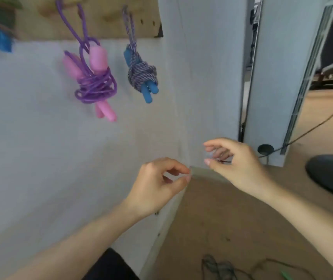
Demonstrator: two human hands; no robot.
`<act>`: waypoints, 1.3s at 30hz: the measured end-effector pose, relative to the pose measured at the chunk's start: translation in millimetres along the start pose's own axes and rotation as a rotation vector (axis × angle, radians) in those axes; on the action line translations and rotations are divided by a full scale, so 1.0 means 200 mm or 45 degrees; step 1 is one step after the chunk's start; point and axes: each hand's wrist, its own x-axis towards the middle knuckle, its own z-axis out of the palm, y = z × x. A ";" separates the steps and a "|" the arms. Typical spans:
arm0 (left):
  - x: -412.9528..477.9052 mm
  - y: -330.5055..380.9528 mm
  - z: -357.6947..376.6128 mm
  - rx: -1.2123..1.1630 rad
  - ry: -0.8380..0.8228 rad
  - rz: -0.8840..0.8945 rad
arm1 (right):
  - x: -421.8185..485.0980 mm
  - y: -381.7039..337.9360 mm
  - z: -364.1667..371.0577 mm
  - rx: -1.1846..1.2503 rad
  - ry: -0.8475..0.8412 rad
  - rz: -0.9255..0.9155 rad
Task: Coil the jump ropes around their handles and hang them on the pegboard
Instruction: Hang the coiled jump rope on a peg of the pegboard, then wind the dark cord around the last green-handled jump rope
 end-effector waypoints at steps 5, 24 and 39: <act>-0.06 -0.24 0.54 0.072 -0.552 -0.191 | -0.30 0.53 -0.01 -0.183 -0.223 0.349; -0.65 -1.10 2.24 0.514 -1.327 -0.331 | -1.73 2.04 0.01 -0.643 -0.622 1.331; -0.73 -1.44 2.21 0.847 -1.131 -0.363 | -1.99 2.14 0.11 -0.394 -0.380 1.323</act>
